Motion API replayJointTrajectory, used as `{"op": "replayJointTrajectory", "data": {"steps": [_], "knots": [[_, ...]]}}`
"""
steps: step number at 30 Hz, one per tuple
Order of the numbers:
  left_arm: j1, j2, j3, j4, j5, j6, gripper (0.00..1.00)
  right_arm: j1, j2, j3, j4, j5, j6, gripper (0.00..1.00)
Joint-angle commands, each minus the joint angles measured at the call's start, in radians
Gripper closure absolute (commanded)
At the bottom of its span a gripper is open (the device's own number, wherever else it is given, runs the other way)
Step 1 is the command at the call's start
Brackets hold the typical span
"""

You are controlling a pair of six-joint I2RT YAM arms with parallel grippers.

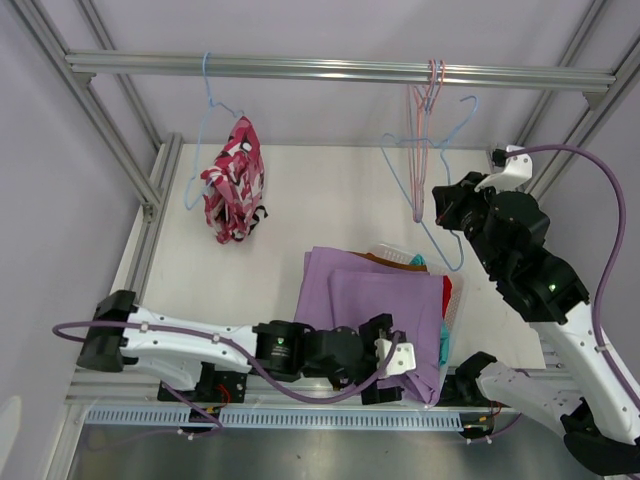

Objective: Remove the trousers from the hanger
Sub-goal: Place the trousers in the bin.

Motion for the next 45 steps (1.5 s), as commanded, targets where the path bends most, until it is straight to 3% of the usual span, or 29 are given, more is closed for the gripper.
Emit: {"op": "replayJointTrajectory", "data": {"steps": [1, 5, 8, 10, 17, 25, 36, 45], "knots": [[-0.009, -0.101, 0.044, -0.006, 0.062, 0.012, 0.01, -0.003, -0.009, 0.055, -0.003, -0.016, -0.003, 1.0], [-0.009, -0.219, 0.009, 0.03, 0.182, -0.037, 0.0, -0.003, -0.026, 0.054, 0.0, -0.027, 0.014, 1.0], [-0.008, -0.218, 0.001, 0.064, 0.041, -0.035, 0.01, -0.003, -0.024, 0.065, -0.004, -0.03, 0.016, 1.0], [0.004, -0.18, 0.027, 0.052, -0.048, -0.035, 0.01, -0.003, -0.02, 0.077, -0.009, -0.035, 0.014, 1.0], [0.088, -0.06, 0.107, 0.04, -0.103, -0.074, 0.01, -0.003, -0.004, 0.069, -0.001, -0.049, 0.008, 1.0], [0.113, 0.049, 0.055, 0.032, -0.128, -0.096, 0.01, -0.003, -0.018, 0.014, 0.013, -0.046, 0.0, 1.0], [-0.025, 0.369, 0.09, -0.08, -0.248, -0.136, 0.01, -0.005, -0.047, -0.038, 0.019, -0.076, -0.017, 1.0], [-0.025, 0.34, 0.147, -0.172, -0.29, -0.107, 0.01, -0.005, -0.053, -0.02, 0.003, -0.106, -0.018, 1.0]]}}
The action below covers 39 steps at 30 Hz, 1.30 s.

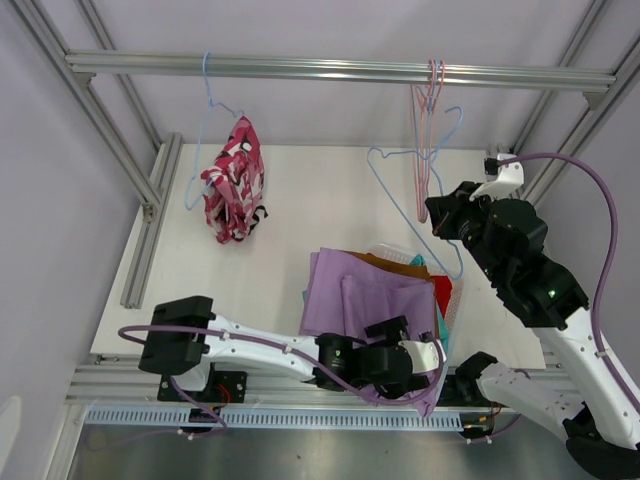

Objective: Remove the trousers from the hanger
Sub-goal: Place the trousers in the bin, then place the hanger at the clothesline.

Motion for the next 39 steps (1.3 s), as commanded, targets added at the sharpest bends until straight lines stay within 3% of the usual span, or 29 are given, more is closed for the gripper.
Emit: {"op": "replayJointTrajectory", "data": {"steps": [1, 8, 15, 22, 30, 39], "knots": [[-0.019, -0.035, 0.058, -0.132, 0.004, -0.002, 0.01, -0.003, -0.016, 0.033, 0.015, -0.014, -0.024, 1.0], [-0.017, -0.301, 0.109, -0.149, -0.039, 0.099, 0.01, -0.004, 0.002, 0.115, -0.04, -0.012, -0.036, 1.0], [0.004, -0.64, 0.012, 0.121, -0.199, 0.338, 0.01, -0.004, 0.01, 0.148, -0.089, -0.098, -0.035, 1.0], [0.289, -0.874, -0.181, 0.262, -0.22, 0.316, 0.01, 0.003, 0.044, 0.154, -0.149, -0.089, -0.088, 1.0], [0.392, -0.892, -0.255, 0.331, -0.255, 0.324, 0.01, 0.033, 0.136, 0.274, -0.206, 0.014, -0.15, 1.0], [0.553, -0.894, -0.257, 0.304, -0.192, 0.236, 0.01, 0.117, 0.272, 0.432, -0.244, 0.159, -0.222, 1.0]]}}
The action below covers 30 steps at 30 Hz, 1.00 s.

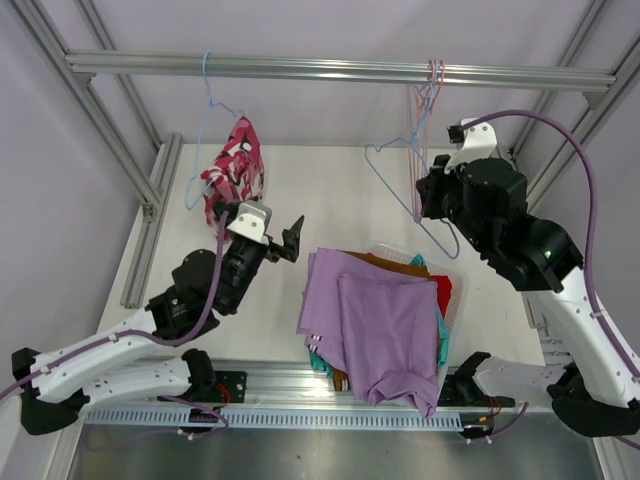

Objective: Remove the trousers from the hanger
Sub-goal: Place the hanger at the clothesline.

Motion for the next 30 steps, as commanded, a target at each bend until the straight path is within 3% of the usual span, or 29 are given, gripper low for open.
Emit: {"op": "replayJointTrajectory", "data": {"steps": [1, 14, 30], "knots": [[0.059, -0.013, 0.005, 0.017, 0.048, -0.06, 0.01, 0.037, 0.039, 0.088, -0.008, 0.099, -0.066, 1.0], [0.079, -0.015, -0.001, 0.014, 0.056, -0.074, 0.01, 0.03, 0.196, 0.212, 0.035, 0.184, -0.126, 1.0], [0.099, -0.013, 0.004, -0.001, 0.094, -0.097, 0.01, -0.09, 0.24, 0.272, 0.081, 0.097, -0.143, 1.0]]}}
